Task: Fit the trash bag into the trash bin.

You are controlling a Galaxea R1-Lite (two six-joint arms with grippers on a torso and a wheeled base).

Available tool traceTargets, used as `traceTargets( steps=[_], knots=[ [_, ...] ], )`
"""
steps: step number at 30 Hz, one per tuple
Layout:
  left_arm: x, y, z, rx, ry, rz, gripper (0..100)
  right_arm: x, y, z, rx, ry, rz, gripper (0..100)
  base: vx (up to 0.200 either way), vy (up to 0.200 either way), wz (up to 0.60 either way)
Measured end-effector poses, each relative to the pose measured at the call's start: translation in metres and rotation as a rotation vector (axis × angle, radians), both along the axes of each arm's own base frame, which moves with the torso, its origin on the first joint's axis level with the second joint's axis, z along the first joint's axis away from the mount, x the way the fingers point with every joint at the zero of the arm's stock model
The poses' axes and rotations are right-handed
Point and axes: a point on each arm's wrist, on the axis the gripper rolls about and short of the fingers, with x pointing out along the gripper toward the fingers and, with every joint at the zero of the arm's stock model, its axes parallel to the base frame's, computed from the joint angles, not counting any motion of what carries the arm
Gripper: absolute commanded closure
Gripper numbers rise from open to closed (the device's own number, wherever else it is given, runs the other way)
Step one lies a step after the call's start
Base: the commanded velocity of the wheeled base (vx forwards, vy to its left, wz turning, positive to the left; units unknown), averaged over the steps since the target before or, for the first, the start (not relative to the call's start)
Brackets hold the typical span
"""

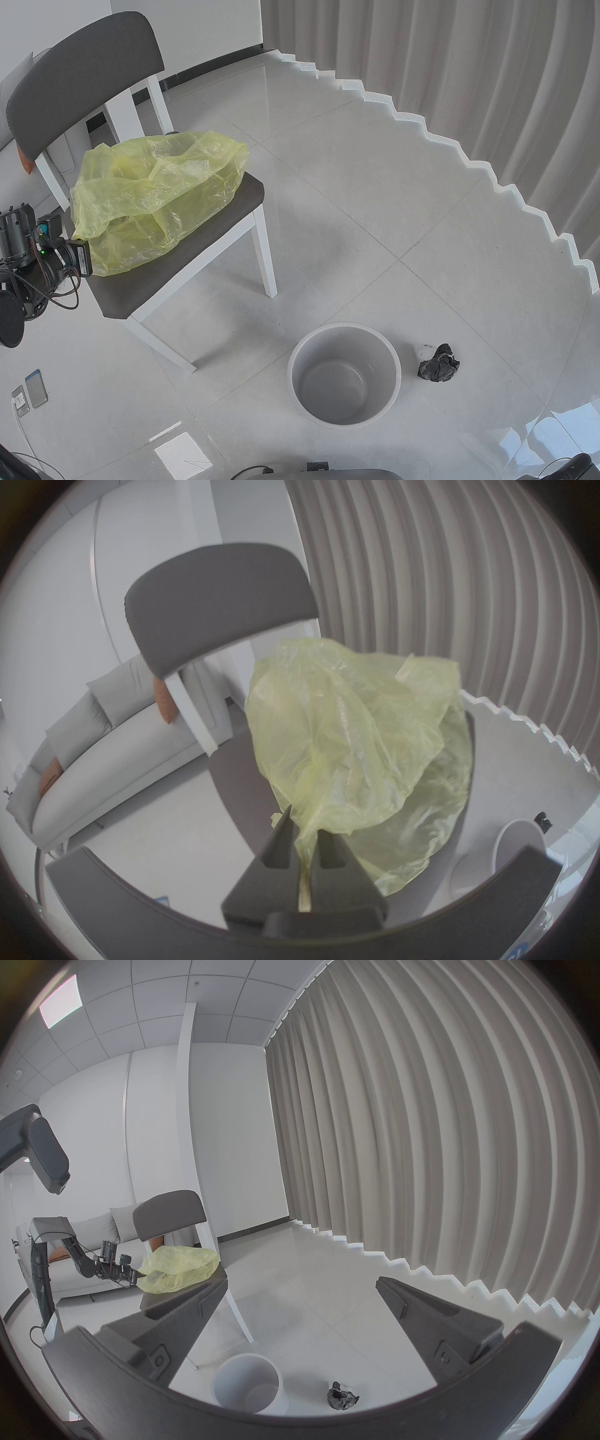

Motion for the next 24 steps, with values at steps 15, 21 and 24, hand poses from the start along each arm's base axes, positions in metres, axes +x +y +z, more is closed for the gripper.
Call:
traceTargets(
  steps=[15, 21, 24],
  knots=[
    [-0.064, -0.08, 0.062, 0.155, -0.005, -0.445, 100, 0.031, 0.001, 0.016, -0.044, 0.083, 0.054, 0, 0.0, 0.0, 0.0],
    [-0.101, -0.095, 0.106, 0.38, -0.04, -0.622, 100, 0.061, 0.002, 0.035, -0.05, 0.138, 0.071, 0, 0.0, 0.0, 0.0],
    [-0.118, -0.097, 0.127, 0.474, -0.062, -0.693, 100, 0.078, 0.002, 0.043, -0.053, 0.165, 0.077, 0, 0.0, 0.0, 0.0]
  ],
)
